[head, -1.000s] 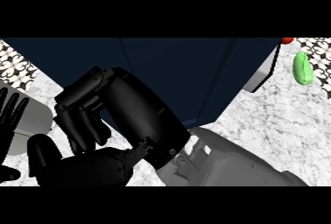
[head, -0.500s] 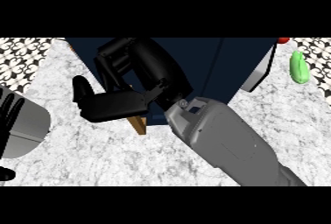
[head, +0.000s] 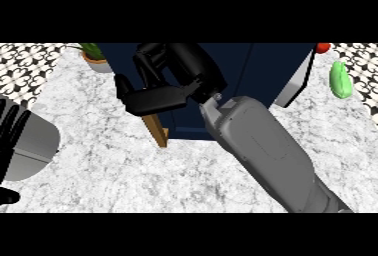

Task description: Pick up the wine, place it into the cabinet and close the cabinet

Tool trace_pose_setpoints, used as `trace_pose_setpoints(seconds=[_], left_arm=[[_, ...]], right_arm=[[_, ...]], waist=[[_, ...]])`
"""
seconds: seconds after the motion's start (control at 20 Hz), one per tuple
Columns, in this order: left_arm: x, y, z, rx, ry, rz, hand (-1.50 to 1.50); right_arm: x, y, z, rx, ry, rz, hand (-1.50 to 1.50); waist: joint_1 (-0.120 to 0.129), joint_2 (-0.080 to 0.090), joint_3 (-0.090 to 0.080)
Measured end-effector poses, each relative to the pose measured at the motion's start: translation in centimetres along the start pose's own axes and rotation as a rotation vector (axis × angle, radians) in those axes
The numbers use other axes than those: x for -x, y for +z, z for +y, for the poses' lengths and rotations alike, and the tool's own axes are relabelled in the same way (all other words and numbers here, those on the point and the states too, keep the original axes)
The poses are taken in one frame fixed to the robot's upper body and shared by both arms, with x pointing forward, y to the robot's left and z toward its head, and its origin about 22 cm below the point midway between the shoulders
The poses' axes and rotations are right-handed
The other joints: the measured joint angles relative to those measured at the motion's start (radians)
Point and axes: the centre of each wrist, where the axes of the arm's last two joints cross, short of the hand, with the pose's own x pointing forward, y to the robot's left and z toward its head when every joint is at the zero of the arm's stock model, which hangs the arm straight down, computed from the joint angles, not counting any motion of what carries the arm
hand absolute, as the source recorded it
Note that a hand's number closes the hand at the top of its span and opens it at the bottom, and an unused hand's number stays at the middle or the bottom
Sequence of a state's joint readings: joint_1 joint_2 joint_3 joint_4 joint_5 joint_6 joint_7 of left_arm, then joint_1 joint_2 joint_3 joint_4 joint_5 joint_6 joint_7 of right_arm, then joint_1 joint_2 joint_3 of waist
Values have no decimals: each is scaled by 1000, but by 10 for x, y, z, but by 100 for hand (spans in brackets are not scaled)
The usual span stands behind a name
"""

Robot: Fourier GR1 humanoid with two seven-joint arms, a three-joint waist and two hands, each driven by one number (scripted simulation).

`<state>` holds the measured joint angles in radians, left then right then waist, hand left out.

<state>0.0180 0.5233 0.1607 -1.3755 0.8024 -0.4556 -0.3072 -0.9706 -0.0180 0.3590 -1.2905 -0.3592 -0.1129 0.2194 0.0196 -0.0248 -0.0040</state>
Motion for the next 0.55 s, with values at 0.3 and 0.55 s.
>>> trace_pose_setpoints(seconds=[0.3,0.55], left_arm=[[-3,-1,0,19,1,-1,-150],[-2,-5,-5,35,11,-1,-150]], right_arm=[[9,-3,-13,-41,27,-34,150],[13,-7,-17,-62,41,-42,150]], waist=[[11,-9,-6],[15,-11,-9]])
